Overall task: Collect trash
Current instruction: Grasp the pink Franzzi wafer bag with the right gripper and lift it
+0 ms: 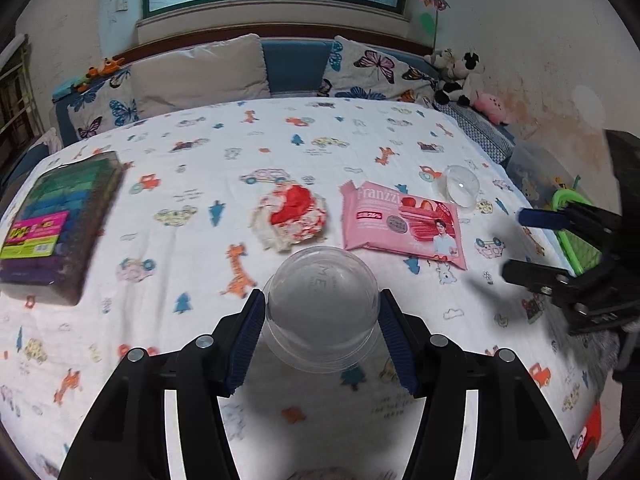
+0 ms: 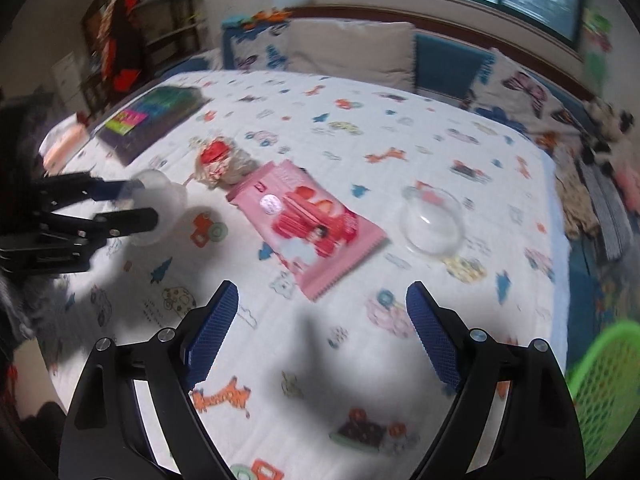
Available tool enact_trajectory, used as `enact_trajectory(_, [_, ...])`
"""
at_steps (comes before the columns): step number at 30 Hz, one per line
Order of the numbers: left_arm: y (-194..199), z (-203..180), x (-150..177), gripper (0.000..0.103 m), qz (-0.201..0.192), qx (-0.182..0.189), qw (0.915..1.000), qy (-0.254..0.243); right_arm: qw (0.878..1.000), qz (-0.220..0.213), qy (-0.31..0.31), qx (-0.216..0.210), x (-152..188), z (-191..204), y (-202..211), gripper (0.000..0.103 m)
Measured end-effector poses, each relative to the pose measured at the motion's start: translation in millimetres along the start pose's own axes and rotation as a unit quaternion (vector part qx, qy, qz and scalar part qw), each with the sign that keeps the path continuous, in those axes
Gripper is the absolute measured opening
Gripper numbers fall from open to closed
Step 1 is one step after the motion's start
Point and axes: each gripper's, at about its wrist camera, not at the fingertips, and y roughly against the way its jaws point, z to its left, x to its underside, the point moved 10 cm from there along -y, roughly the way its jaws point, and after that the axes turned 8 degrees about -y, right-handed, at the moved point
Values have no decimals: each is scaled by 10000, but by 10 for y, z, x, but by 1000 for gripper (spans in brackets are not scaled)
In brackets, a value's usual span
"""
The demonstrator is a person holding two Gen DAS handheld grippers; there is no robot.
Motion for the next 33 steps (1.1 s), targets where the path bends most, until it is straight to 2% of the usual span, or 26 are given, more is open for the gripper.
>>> enact_trajectory(7, [215, 173, 91, 56, -101, -58, 9998, 162, 9965, 306, 758, -196, -175, 201, -326, 86])
enact_trajectory(15, [237, 250, 211, 56, -56, -27, 9994, 345, 9886, 620, 1341, -278, -347, 314, -749, 87])
enact_trajectory(20, [190, 287, 283, 56, 31, -23, 9991, 413, 9848, 887, 1410, -496, -424, 319, -949, 87])
enact_trajectory(26, [162, 328, 292, 56, 40, -1, 9988, 478, 9842, 1176, 1136, -682, -361, 266, -1106, 87])
enact_trajectory(29, [154, 320, 293, 56, 43, 20, 9988, 477, 9859, 1105, 1086, -638, -345, 251, -1072, 81])
enact_trajectory(31, [150, 311, 286, 56, 37, 33, 9988, 477, 9866, 1092, 973, -721, -343, 256, -1028, 71])
enact_trajectory(33, [157, 306, 275, 56, 20, 35, 9988, 488, 9875, 1076, 946, -662, -325, 256, -992, 67])
